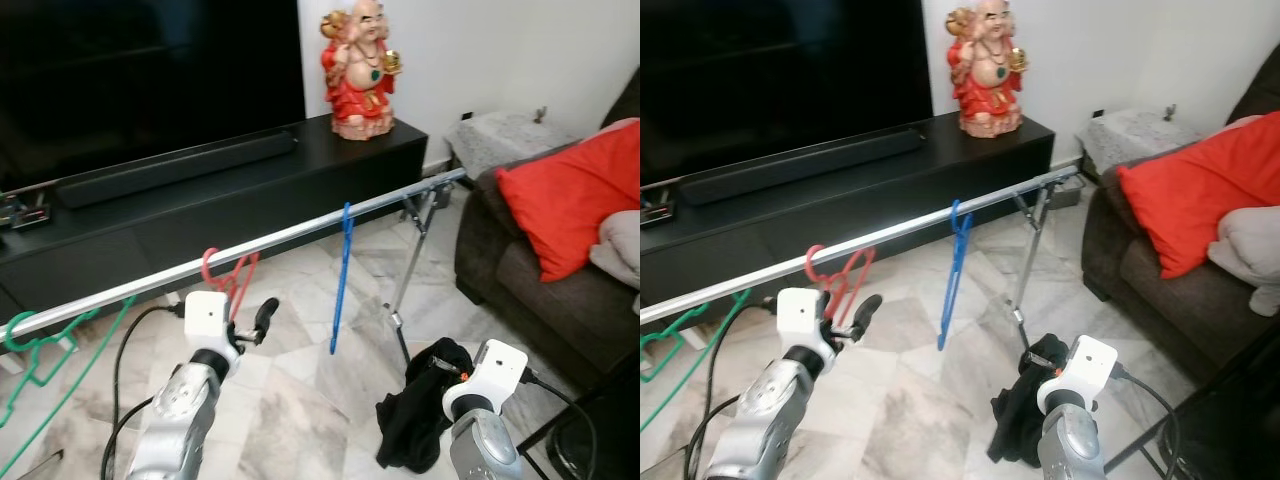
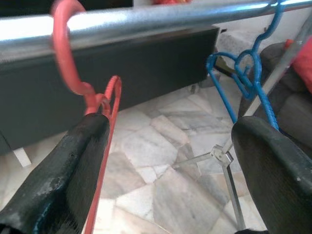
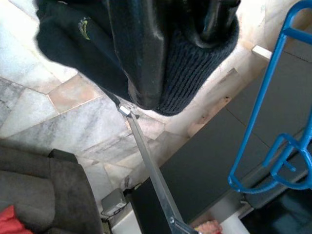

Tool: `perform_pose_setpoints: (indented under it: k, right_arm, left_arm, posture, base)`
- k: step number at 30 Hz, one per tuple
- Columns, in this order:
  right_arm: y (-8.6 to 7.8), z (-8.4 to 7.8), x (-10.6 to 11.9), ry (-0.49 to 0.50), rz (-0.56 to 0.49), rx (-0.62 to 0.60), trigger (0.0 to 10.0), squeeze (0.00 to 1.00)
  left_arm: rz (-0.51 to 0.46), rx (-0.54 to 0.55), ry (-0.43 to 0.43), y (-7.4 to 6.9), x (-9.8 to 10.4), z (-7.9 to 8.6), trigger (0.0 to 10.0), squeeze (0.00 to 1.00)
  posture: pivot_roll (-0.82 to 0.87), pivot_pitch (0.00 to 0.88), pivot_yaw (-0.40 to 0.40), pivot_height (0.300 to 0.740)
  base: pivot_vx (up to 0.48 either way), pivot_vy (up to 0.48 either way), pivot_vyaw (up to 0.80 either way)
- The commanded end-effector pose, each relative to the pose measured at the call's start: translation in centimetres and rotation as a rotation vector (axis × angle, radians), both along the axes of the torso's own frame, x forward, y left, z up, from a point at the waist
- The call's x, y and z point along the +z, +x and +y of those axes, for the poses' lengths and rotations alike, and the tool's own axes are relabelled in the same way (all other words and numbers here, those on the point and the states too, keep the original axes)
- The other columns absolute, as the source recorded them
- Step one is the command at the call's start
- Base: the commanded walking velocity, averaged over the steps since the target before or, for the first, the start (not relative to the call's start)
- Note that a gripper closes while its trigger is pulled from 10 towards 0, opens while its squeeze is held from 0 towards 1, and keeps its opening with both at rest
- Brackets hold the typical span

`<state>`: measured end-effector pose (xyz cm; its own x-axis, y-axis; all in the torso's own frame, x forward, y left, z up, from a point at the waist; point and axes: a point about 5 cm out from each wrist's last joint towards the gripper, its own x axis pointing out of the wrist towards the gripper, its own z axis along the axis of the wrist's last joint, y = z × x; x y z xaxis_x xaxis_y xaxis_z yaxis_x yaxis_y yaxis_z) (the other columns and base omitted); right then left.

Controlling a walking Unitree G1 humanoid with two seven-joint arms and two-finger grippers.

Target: Hang hanger

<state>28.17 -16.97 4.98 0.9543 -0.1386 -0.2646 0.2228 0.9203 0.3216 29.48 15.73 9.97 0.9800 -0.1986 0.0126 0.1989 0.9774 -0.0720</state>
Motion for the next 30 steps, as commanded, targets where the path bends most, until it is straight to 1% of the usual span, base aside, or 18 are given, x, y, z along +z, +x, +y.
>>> perform_pose_setpoints:
  k: [1, 3, 5, 9, 12, 15, 16, 17, 18, 20, 24, 25, 28, 29, 30]
  right_arm:
    - [0.1, 0.0, 0.4, 0.002, -0.029, -0.011, 10.0, 0.0]
    - [0.1, 0.0, 0.5, -0.003, -0.031, -0.012, 10.0, 0.0]
    - [0.1, 0.0, 0.4, -0.008, -0.032, -0.011, 10.0, 0.0]
    - [0.1, 0.0, 0.4, -0.009, -0.031, -0.011, 10.0, 0.0]
    - [0.1, 0.0, 0.1, -0.009, -0.025, -0.016, 10.0, 0.0]
    - [-0.2, -0.4, 0.0, -0.006, -0.052, -0.045, 10.0, 0.0]
    - [-0.5, -0.7, 0.1, 0.006, -0.078, -0.068, 10.0, 0.0]
    - [-0.5, -0.7, 0.1, 0.006, -0.078, -0.068, 10.0, 0.0]
    - [-1.3, -1.5, -0.3, -0.011, -0.097, -0.117, 10.0, 0.0]
    - [-2.5, -2.4, -1.5, -0.075, -0.083, -0.159, 10.0, 0.0]
    - [-3.5, -2.5, -2.8, -0.235, -0.037, -0.112, 10.0, 0.0]
    - [-4.0, -2.6, -3.7, -0.262, 0.004, -0.107, 10.0, 0.0]
    - [-4.9, -3.3, -4.9, -0.292, 0.066, -0.144, 10.0, 0.0]
    - [-5.2, -3.8, -5.1, -0.294, 0.077, -0.183, 10.0, 0.0]
    - [-5.3, -3.9, -5.1, -0.29, 0.076, -0.196, 10.0, 0.0]
  left_arm:
    - [-0.039, -0.063, 0.04, -0.3, 0.6, -0.8, 10.0, 0.0]
    - [-0.04, -0.075, 0.03, -1.0, 0.4, -0.6, 10.0, 0.0]
    - [-0.053, -0.084, 0.045, -1.6, 0.5, -0.4, 10.0, 0.0]
    - [-0.057, -0.071, 0.052, -2.0, 0.6, 0.2, 10.0, 0.0]
    - [-0.048, -0.062, 0.083, -2.3, 0.2, 0.6, 10.0, 0.0]
    - [-0.038, -0.048, 0.08, -2.5, 0.0, 0.7, 10.0, 0.0]
    - [-0.038, -0.043, 0.078, -2.5, 0.0, 0.8, 10.0, 0.0]
    - [-0.038, -0.043, 0.078, -2.5, 0.0, 0.8, 10.0, 0.0]
    - [-0.038, -0.03, 0.072, -2.6, 0.0, 0.8, 10.0, 0.0]
    - [-0.036, -0.024, 0.068, -2.5, 0.0, 0.8, 10.0, 0.0]
    - [-0.036, -0.022, 0.064, -2.4, 0.0, 0.8, 10.0, 0.0]
    - [-0.038, -0.021, 0.063, -2.4, 0.1, 0.8, 10.0, 0.0]
    - [-0.039, -0.017, 0.061, -2.3, 0.1, 0.8, 10.0, 0.0]
    - [-0.039, -0.009, 0.06, -2.3, 0.2, 0.9, 10.0, 0.0]
    - [-0.039, -0.006, 0.059, -2.3, 0.2, 1.0, 10.0, 0.0]
  posture:
    - [0.04, 0.052, 0.071, 0.74]
    - [0.04, 0.052, 0.071, 0.74]
    - [0.04, 0.049, 0.072, 0.74]
    - [0.04, 0.043, 0.072, 0.74]
    - [0.05, 0.039, 0.07, 0.74]
    - [0.05, 0.035, 0.069, 0.74]
    - [0.05, 0.035, 0.069, 0.74]
    - [0.05, 0.035, 0.069, 0.74]
    - [0.04, 0.028, 0.07, 0.74]
    - [0.04, 0.026, 0.072, 0.74]
    - [0.04, 0.021, 0.073, 0.74]
    - [0.04, 0.02, 0.074, 0.74]
    - [0.04, 0.019, 0.073, 0.74]
    - [0.05, 0.022, 0.074, 0.74]
    - [0.05, 0.024, 0.074, 0.74]
  base:
    - [0.0, 0.0, 0.0]
    - [0.0, 0.0, 0.0]
    - [0.0, 0.0, 0.0]
    - [0.0, 0.0, 0.0]
    - [0.0, 0.0, 0.0]
    - [0.0, 0.0, 0.0]
    - [0.0, 0.0, 0.0]
    - [0.0, 0.0, 0.0]
    - [0.0, 0.0, 0.0]
    - [0.0, 0.0, 0.0]
    - [0.0, 0.0, 0.0]
    - [0.0, 0.0, 0.0]
    - [0.0, 0.0, 0.0]
    - [0.0, 0.0, 0.0]
    - [0.0, 0.0, 0.0]
